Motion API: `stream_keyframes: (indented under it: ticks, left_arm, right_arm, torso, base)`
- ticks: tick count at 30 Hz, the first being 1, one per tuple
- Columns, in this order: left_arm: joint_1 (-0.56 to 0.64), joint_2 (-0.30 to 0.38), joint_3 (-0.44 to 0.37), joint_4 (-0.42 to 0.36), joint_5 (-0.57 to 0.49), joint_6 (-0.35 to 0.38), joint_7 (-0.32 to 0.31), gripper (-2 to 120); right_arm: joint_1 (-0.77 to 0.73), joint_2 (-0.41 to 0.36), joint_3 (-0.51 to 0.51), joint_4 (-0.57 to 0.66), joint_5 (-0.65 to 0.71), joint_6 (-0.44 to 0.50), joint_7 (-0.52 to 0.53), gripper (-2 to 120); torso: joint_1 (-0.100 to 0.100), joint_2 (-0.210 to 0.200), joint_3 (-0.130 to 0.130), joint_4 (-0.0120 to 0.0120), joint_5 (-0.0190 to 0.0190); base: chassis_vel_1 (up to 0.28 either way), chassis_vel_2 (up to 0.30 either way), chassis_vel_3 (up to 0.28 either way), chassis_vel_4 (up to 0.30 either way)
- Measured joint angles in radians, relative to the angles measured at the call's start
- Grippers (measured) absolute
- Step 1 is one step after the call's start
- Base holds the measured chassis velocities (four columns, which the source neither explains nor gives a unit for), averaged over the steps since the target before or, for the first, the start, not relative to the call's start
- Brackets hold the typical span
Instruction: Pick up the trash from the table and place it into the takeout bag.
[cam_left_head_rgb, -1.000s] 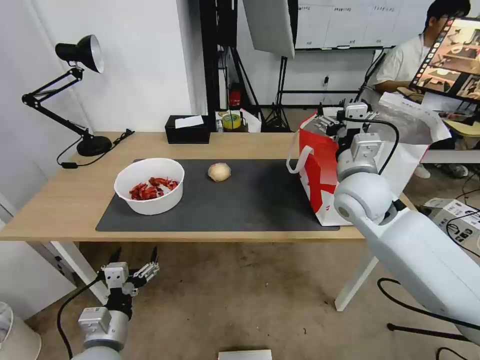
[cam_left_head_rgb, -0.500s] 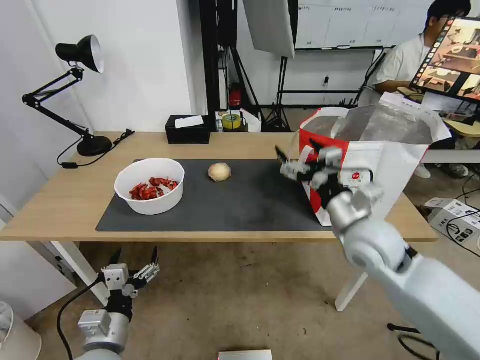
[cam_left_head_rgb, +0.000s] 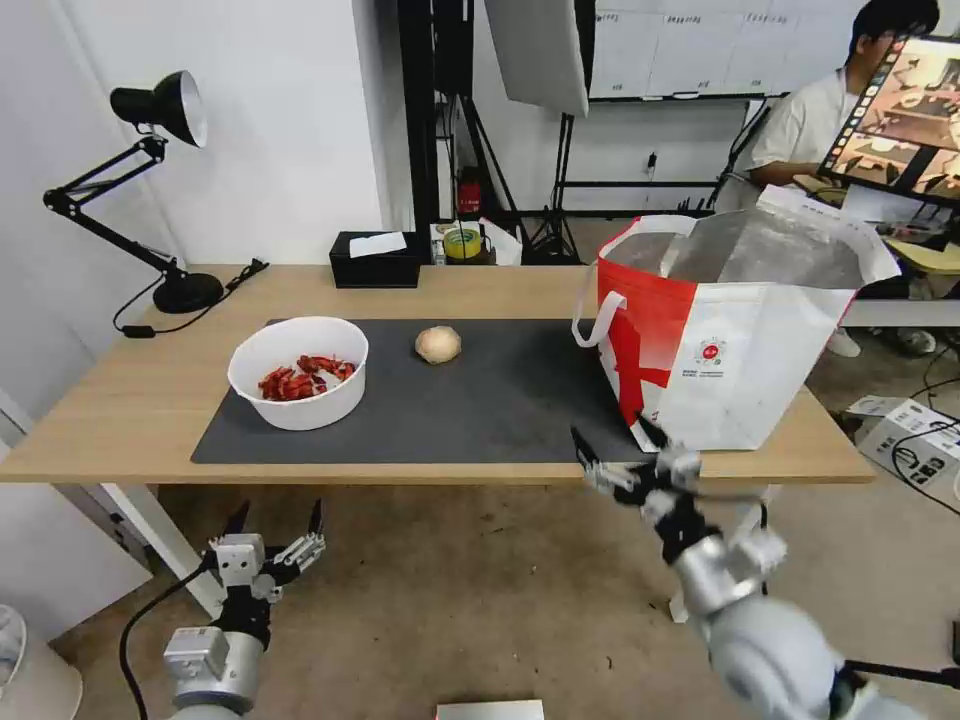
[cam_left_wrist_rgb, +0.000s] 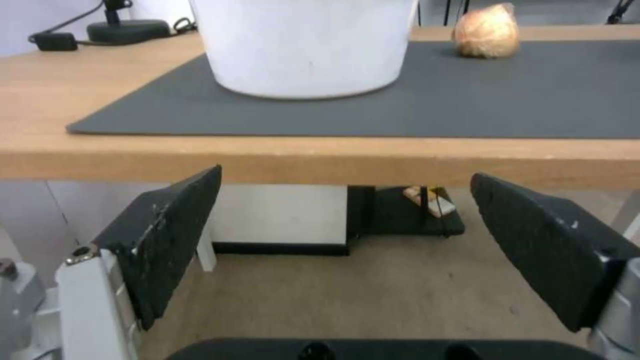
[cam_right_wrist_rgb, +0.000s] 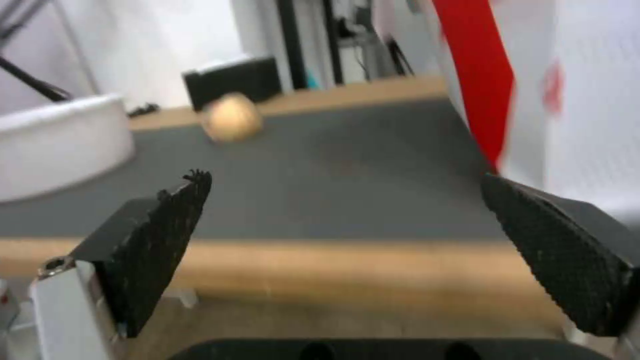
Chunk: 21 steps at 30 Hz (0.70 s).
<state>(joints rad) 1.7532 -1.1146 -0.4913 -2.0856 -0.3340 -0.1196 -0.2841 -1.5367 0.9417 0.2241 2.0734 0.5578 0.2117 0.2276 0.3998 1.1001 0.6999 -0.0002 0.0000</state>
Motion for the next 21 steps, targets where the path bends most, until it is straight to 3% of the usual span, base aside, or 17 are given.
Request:
stream_keyframes:
  ticks: [7,21]
  left_arm:
    - [-0.002,-0.007,0.014,-0.008,-0.013,0.022,0.001,100]
    - [-0.017,0.0,0.022,0.017,-0.013,0.023,0.0,100]
  right_arm:
    - [-0.031,0.078,-0.03,-0.04,-0.068,0.022,0.019,100]
    - [0.052,0.052,-0.08,-0.05,-0.069,-0.009,0.054,100]
  torso:
    - [0.0,0.0,0.0,0.0002,0.0]
    - [0.0,0.0,0.0,0.0,0.0001]
  base:
    - [0.0,0.0,0.0,0.0]
    - [0.0,0.0,0.0,0.0]
